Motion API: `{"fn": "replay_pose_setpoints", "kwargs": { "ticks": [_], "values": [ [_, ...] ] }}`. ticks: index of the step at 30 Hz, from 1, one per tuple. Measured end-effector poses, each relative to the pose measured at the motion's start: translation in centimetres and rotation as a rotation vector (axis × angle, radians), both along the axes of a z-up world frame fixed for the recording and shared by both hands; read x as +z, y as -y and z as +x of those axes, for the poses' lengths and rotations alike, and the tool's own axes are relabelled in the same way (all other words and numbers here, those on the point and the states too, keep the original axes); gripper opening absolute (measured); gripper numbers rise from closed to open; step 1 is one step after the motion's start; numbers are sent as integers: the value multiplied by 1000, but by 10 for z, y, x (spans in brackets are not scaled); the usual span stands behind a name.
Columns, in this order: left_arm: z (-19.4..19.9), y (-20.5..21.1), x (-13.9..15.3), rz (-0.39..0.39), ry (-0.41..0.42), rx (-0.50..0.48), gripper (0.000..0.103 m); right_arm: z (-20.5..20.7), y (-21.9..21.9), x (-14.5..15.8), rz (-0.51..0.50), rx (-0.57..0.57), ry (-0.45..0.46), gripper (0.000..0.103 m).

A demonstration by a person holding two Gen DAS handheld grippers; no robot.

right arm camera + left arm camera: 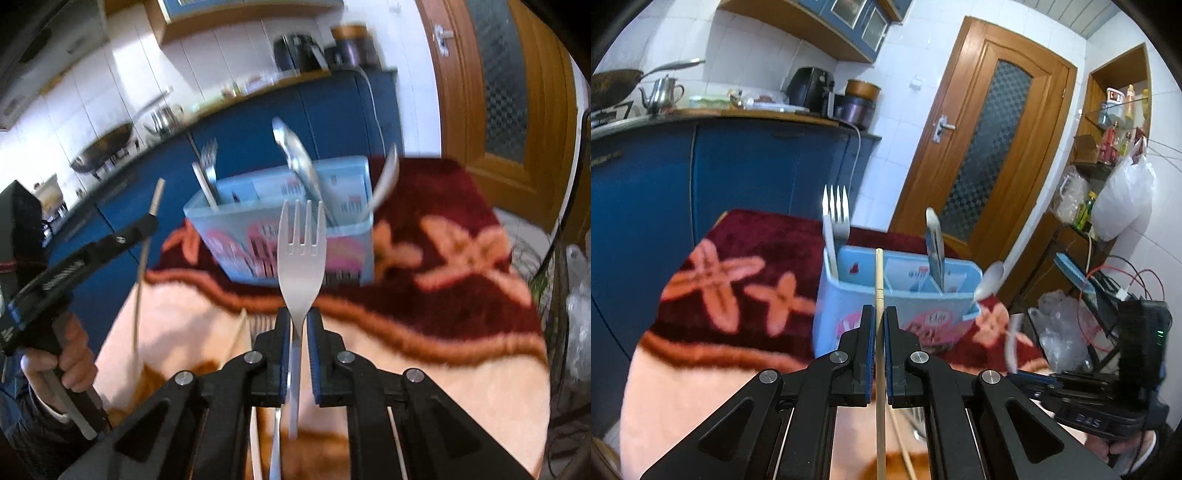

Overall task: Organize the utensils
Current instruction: 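Carry the chopstick and white-handled fork over the blue holder and open both grippers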

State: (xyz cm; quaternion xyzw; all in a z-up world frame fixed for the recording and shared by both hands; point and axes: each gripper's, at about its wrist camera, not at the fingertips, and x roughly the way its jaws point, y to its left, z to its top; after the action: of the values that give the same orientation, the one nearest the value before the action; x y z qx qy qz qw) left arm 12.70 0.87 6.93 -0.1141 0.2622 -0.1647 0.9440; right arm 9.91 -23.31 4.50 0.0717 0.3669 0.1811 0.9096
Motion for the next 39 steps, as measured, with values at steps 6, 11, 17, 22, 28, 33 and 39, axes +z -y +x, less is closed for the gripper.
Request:
{"fn": "replay_pose_setpoints", "kwargs": {
  "ticks": [6, 11, 17, 22, 28, 33, 39],
  "values": [
    [14, 8, 24, 5, 109, 53, 4, 6, 3, 20, 32, -29, 110, 11],
    [30, 11, 50, -19, 199, 96, 4, 11, 11, 32, 34, -54, 177, 11],
    [48, 14, 73, -3, 334, 235, 4, 19, 20, 51, 48, -79, 247, 11],
    [66, 15, 73, -32, 395, 302, 4, 26, 19, 63, 58, -91, 303, 11],
    [78, 21, 59, -30, 448, 347, 4, 44, 14, 65, 41, -108, 345, 11],
    [85, 23, 43, -12, 462, 379, 4, 60, 5, 56, 6, -122, 356, 11],
    [91, 27, 27, 35, 454, 388, 4, 76, 1, 42, -26, -130, 335, 11]
  ]
}}
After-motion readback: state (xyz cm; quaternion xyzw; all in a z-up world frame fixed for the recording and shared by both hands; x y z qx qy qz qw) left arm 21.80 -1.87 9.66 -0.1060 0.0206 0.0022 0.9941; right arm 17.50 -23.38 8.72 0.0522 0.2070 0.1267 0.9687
